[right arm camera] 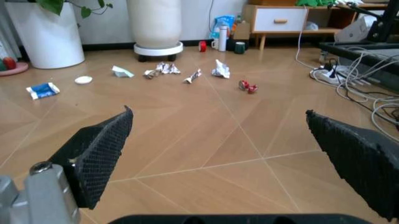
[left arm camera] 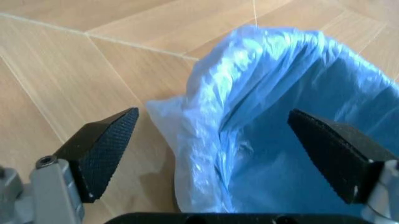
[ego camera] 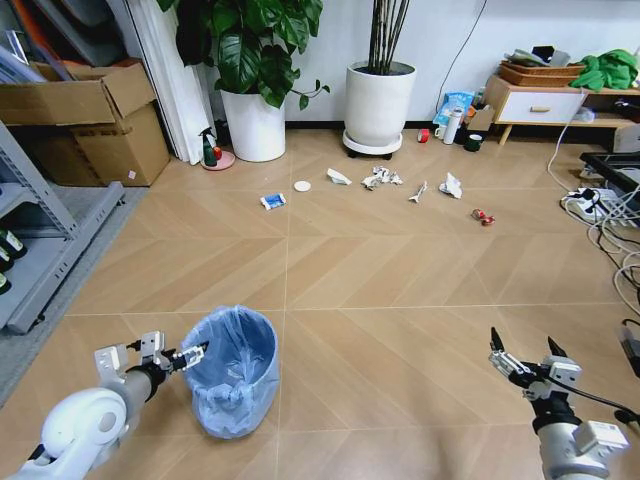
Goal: Pick up the trash bin and place the garbage on the floor into it.
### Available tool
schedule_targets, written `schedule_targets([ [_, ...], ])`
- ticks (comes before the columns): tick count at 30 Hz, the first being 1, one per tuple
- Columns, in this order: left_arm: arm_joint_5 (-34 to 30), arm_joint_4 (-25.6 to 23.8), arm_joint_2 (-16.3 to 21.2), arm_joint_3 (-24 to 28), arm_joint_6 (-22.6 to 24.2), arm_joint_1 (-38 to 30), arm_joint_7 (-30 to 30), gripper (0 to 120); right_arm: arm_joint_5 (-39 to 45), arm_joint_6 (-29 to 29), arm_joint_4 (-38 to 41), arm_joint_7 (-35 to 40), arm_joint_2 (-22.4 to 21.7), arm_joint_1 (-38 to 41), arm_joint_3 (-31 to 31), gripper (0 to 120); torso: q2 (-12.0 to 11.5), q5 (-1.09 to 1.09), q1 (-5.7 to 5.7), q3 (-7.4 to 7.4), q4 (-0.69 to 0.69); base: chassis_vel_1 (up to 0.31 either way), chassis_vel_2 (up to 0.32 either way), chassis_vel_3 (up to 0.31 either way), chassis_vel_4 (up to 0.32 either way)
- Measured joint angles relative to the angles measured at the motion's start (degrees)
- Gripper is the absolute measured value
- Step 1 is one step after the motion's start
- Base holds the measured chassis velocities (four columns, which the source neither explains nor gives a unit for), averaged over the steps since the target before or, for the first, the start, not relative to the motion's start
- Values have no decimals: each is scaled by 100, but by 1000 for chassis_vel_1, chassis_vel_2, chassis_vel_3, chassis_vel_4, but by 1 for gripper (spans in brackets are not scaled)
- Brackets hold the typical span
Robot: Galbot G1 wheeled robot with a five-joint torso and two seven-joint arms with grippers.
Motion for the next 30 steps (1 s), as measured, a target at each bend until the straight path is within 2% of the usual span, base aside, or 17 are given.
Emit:
schedule_targets([
  [6, 63, 87, -71, 4, -59, -38, 112, 92, -1, -1, 17, 6, -11, 10, 0, 100, 0, 0, 0, 0, 0, 0, 0, 0, 0],
  [9, 119, 225, -170, 42, -107, -59, 277, 76, 17, -16, 40, 13, -28, 16, 6, 100, 0, -1, 0, 0, 0, 0, 0, 0, 0],
  [10, 119, 225, -170, 42, -107, -59, 277, 76, 17, -16, 40, 13, -28, 16, 6, 100, 0, -1, 0, 0, 0, 0, 0, 0, 0],
  [12, 139, 306, -216, 73, -147, -89, 364, 66, 26, -19, 41, 14, -37, 13, 13, 100, 0, -2, 0, 0, 0, 0, 0, 0, 0],
  [14, 149, 344, -238, 91, -160, -107, 396, 62, 31, -20, 41, 14, -42, 11, 18, 100, 0, -1, 0, 0, 0, 0, 0, 0, 0],
  [17, 165, 438, -290, 139, -178, -166, 452, 47, 59, -27, 45, 16, -63, 6, 41, 100, 0, -1, 0, 0, 0, 0, 0, 0, 0],
  [18, 165, 438, -290, 139, -178, -166, 452, 47, 59, -27, 45, 16, -63, 6, 41, 100, 0, -1, 0, 0, 0, 0, 0, 0, 0],
  [22, 207, 561, -359, 209, -181, -215, 470, 31, 104, -32, 47, 17, -94, -5, 69, 100, 0, -1, 0, 0, 0, 0, 0, 0, 0],
  [23, 207, 561, -359, 209, -181, -215, 470, 31, 104, -32, 47, 17, -94, -5, 69, 100, 0, -1, 0, 0, 0, 0, 0, 0, 0],
  [26, 258, 625, -381, 239, -193, -207, 494, 16, 124, -32, 47, 17, -110, -5, 78, 100, 0, -1, 0, 0, 0, 0, 0, 0, 0],
  [27, 258, 625, -381, 239, -193, -207, 494, 16, 124, -32, 47, 17, -110, -5, 78, 100, 0, -1, 0, 0, 0, 0, 0, 0, 0],
  [30, 273, 645, -391, 235, -201, -202, 498, 3, 149, -35, 43, 17, -131, 7, 82, 100, 0, -2, 0, 0, 0, 0, 0, 0, 0],
])
